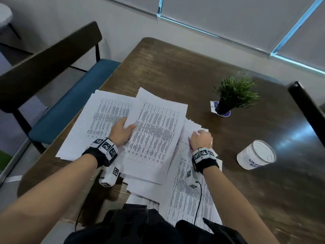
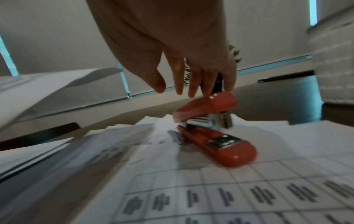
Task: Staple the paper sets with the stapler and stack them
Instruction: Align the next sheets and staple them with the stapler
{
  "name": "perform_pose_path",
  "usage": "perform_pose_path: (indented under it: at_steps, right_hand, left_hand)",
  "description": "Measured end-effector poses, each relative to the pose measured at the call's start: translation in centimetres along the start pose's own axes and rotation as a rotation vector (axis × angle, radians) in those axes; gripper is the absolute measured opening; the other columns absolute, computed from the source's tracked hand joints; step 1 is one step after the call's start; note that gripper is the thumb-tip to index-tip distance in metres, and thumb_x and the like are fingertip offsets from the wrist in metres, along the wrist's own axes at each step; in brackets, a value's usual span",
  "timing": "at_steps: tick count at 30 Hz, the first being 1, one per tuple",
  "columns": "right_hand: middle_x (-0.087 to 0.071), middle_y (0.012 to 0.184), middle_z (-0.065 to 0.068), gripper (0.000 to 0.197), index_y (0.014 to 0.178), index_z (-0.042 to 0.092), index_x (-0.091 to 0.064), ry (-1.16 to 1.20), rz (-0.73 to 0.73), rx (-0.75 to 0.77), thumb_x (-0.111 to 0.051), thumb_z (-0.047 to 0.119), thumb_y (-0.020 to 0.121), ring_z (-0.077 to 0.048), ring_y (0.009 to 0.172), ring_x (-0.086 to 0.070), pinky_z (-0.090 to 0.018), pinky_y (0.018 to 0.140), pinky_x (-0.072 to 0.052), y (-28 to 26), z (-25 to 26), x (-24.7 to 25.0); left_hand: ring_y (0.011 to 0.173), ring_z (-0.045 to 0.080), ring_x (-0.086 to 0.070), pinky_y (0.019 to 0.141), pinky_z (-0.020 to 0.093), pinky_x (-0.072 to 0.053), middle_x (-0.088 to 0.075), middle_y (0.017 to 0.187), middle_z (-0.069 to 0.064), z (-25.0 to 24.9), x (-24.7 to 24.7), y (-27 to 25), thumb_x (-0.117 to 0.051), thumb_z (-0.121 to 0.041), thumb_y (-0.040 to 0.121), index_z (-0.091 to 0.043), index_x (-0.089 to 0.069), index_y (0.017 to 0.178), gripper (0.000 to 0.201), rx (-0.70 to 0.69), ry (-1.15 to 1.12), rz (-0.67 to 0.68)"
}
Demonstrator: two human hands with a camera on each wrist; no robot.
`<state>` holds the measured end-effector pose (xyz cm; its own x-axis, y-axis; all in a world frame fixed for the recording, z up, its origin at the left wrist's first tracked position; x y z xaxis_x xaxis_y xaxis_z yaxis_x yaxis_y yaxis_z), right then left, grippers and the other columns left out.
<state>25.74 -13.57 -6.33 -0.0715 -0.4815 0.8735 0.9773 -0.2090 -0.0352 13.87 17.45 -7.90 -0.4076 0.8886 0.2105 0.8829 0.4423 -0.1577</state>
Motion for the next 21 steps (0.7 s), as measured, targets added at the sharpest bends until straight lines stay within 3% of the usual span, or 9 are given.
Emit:
perform_pose_path:
  at_steps: [3, 5, 7, 9, 11, 13, 16, 18, 21]
  right_hand:
    - [-0.066, 0.085, -0.005, 0.052, 0.087, 0.009, -0.068, 0.398, 0.223, 0.115, -0.037, 0.048, 0.1, -0.024, 0.084, -0.06, -0.036, 0.082, -0.048, -2.4, 2.9, -1.3]
    - [-0.07, 0.103, -0.005, 0.056, 0.11, 0.013, -0.066, 0.655, 0.576, 0.016, -0.033, 0.057, 0.099, -0.024, 0.095, -0.065, -0.042, 0.085, -0.053, -4.9, 4.5, -3.0]
    - [-0.065, 0.111, -0.004, 0.034, 0.113, 0.019, -0.059, 0.717, 0.728, -0.039, -0.048, 0.046, 0.097, -0.024, 0.098, -0.065, -0.039, 0.074, -0.056, -6.4, 5.0, -4.3]
    - [-0.063, 0.108, -0.008, 0.007, 0.1, 0.019, -0.055, 0.658, 0.65, -0.007, -0.058, 0.021, 0.094, -0.023, 0.088, -0.064, -0.032, 0.061, -0.054, -6.7, 4.8, -4.7]
    - [-0.063, 0.103, -0.009, 0.01, 0.098, 0.016, -0.054, 0.665, 0.551, 0.028, -0.057, 0.008, 0.093, -0.02, 0.081, -0.062, -0.025, 0.058, -0.051, -6.6, 4.6, -5.4]
    - [-0.062, 0.108, -0.006, 0.014, 0.109, 0.009, -0.053, 0.672, 0.463, 0.054, -0.055, 0.007, 0.095, -0.02, 0.093, -0.061, -0.026, 0.076, -0.05, -6.7, 4.8, -5.5]
    - [-0.061, 0.115, -0.006, 0.028, 0.122, 0.001, -0.053, 0.645, 0.397, 0.036, -0.053, 0.009, 0.096, -0.023, 0.105, -0.059, -0.034, 0.092, -0.049, -6.3, 5.9, -6.1]
    - [-0.065, 0.119, -0.014, 0.03, 0.12, 0.0, -0.058, 0.581, 0.406, 0.026, -0.054, 0.014, 0.094, -0.026, 0.099, -0.06, -0.035, 0.081, -0.053, -5.8, 6.8, -7.0]
    - [-0.066, 0.117, -0.018, 0.032, 0.121, 0.003, -0.056, 0.51, 0.524, 0.019, -0.053, 0.021, 0.095, -0.027, 0.092, -0.064, -0.034, 0.064, -0.055, -5.9, 8.1, -8.0]
  left_hand:
    - [0.1, 0.022, -0.065, 0.088, 0.042, -0.055, -0.068, 0.114, 0.005, -0.4, -0.1, 0.3, -0.057, -0.017, 0.097, -0.013, -0.055, 0.129, 0.032, -0.009, -0.068, -0.01]
    - [0.093, 0.022, -0.067, 0.08, 0.039, -0.056, -0.069, 0.109, 0.006, -0.3, 0.1, 0.7, -0.056, -0.017, 0.097, -0.012, -0.056, 0.127, 0.031, 0.005, -0.1, -0.032]
    - [0.083, 0.021, -0.065, 0.068, 0.034, -0.054, -0.068, 0.105, 0.006, -0.2, 0.7, 1.1, -0.057, -0.019, 0.097, -0.012, -0.054, 0.128, 0.033, 0.025, -0.112, -0.109]
    - [0.083, 0.021, -0.064, 0.068, 0.033, -0.052, -0.065, 0.109, 0.005, 0.3, 1.9, 1.4, -0.058, -0.023, 0.096, -0.013, -0.051, 0.131, 0.037, 0.073, -0.082, -0.191]
    - [0.095, 0.023, -0.063, 0.084, 0.036, -0.053, -0.063, 0.115, 0.006, 1.0, 3.0, 2.2, -0.062, -0.029, 0.094, -0.008, -0.049, 0.133, 0.046, 0.151, 0.037, -0.122]
    - [0.092, 0.024, -0.064, 0.084, 0.039, -0.054, -0.066, 0.108, 0.01, 2.3, 3.6, 2.3, -0.07, -0.034, 0.088, -0.006, -0.049, 0.133, 0.057, 0.302, 0.148, 0.069]
    - [0.08, 0.025, -0.063, 0.068, 0.031, -0.051, -0.07, 0.094, 0.011, 3.5, 4.2, 1.2, -0.079, -0.039, 0.078, -0.005, -0.062, 0.121, 0.058, 0.439, 0.432, 0.312]
    - [0.086, 0.026, -0.066, 0.072, 0.031, -0.051, -0.071, 0.099, 0.012, 3.8, 4.9, 1.4, -0.079, -0.036, 0.079, -0.002, -0.067, 0.11, 0.047, 0.408, 0.493, 0.29]
    - [0.109, 0.031, -0.061, 0.098, 0.04, -0.047, -0.065, 0.115, 0.01, 3.6, 6.8, 2.0, -0.072, -0.022, 0.087, -0.003, -0.061, 0.121, 0.04, 0.336, 0.318, 0.073]
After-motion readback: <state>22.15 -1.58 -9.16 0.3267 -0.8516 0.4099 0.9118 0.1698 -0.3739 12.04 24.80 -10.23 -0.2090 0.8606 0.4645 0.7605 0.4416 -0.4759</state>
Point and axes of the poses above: each hand's wrist, its own y-axis towards the middle knuckle, its own x-axis out of the back of the hand, z = x × y, the point moved 5 cm from there along y, towards the middle knuckle
